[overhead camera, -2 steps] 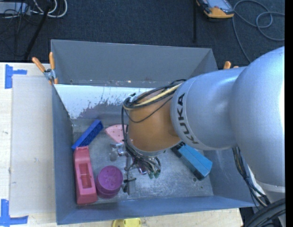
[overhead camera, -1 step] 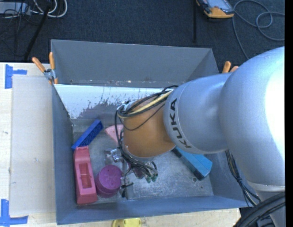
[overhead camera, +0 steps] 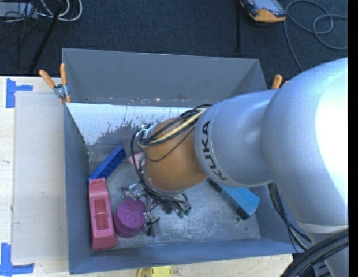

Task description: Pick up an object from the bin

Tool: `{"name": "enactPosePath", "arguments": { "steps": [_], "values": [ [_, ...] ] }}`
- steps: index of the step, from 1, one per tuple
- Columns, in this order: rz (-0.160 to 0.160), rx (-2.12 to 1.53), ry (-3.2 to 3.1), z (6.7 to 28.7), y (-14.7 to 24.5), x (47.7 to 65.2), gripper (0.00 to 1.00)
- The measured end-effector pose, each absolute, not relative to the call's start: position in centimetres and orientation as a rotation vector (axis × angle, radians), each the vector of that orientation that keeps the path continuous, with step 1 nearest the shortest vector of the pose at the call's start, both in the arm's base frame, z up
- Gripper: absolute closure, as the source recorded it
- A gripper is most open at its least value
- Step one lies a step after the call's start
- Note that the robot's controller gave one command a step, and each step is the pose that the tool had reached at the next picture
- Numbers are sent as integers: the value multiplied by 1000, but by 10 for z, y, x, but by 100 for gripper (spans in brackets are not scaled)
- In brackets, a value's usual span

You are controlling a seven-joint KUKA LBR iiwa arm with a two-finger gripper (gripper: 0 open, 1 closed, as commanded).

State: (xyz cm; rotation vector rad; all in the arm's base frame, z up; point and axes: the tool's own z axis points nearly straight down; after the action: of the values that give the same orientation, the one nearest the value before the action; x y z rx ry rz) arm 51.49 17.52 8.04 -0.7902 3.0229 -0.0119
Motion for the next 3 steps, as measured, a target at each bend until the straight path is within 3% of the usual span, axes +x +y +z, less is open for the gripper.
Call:
{"name": "enactPosePath", "arguments": {
  "steps": [2,3],
  "values": [
    [-11,-790,3031,86,174,513,100],
    [-18,-793,3043,101,171,512,100]
  ]
}}
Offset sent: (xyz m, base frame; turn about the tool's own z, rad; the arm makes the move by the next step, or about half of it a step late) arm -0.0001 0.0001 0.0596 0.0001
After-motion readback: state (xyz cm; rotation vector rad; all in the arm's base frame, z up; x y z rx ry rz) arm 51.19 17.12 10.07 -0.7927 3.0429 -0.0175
